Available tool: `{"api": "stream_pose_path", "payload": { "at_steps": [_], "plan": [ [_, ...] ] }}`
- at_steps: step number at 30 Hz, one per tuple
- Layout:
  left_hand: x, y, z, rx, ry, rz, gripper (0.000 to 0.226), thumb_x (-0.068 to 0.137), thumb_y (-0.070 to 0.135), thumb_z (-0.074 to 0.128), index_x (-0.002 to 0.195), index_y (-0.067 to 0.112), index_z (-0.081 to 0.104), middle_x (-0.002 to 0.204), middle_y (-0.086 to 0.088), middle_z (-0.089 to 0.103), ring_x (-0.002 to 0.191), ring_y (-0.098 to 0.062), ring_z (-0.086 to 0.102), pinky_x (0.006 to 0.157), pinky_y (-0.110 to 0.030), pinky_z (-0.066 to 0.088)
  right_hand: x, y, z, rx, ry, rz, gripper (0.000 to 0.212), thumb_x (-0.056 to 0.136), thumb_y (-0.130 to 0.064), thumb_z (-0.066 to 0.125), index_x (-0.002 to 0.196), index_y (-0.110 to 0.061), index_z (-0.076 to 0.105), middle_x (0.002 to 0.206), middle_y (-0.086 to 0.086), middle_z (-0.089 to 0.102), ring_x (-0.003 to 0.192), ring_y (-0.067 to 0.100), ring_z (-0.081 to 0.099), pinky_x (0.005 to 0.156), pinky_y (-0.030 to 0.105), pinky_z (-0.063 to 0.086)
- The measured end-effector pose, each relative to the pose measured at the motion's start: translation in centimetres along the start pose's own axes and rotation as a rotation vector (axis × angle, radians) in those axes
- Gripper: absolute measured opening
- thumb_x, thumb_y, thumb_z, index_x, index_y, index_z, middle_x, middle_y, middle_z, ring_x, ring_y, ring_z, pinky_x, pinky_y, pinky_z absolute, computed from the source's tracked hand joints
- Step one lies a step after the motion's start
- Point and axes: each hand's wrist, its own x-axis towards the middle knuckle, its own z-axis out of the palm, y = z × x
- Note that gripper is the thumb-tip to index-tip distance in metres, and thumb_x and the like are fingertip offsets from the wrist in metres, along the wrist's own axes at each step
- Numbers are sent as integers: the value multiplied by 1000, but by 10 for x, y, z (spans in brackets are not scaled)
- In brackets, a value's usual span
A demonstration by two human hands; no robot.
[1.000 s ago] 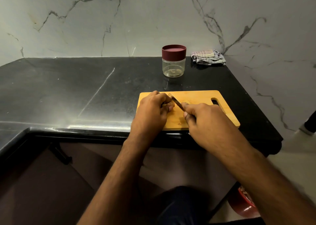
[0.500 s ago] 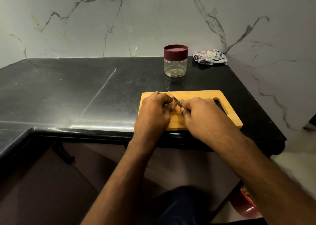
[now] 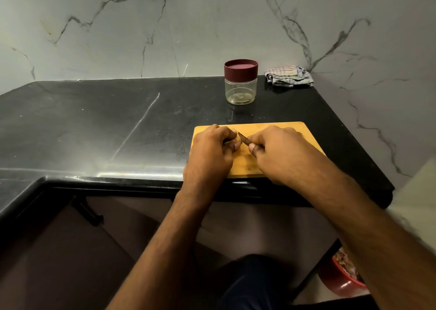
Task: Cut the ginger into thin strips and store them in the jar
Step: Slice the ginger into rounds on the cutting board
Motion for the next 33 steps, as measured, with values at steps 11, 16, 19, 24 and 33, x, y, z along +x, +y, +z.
{"api": "stream_pose_path", "payload": {
  "at_steps": [11,16,19,24,33],
  "plan": [
    [3,-4,0,-2,-24,12,10,87,5,70,85,12,75,89,2,67,85,-13,65,80,-37,55,-7,1,0,-27,-22,15,30,100,-31,43,126,-31,59,105,4,59,85,15,48,73,30,49],
    [6,-4,-1,16,-31,7,9,87,5,70,85,12,75,91,1,67,86,-14,65,81,-37,55,-2,4,1,-12,-8,10,30,99,-31,45,126,-33,59,105,2,58,84,14,49,74,31,51],
    [7,-5,-2,2,-36,2,8,87,6,72,89,12,76,93,1,69,89,-14,66,82,-38,56,-4,4,4,-38,-24,-3,30,100,-30,45,127,-33,57,101,2,57,81,14,48,69,29,46],
    [6,-3,-2,16,-19,5,8,87,8,74,94,11,77,97,1,70,87,-11,66,81,-27,55,1,-5,12,-75,-31,11,34,94,-20,54,127,-29,55,93,2,52,85,19,53,67,32,46],
    [5,-3,3,54,28,-27,10,88,12,74,97,10,77,94,0,70,88,-13,64,86,-33,54,6,-10,-3,-135,-177,51,34,95,-23,56,129,-26,55,107,6,58,94,22,57,75,32,49]
  ]
}}
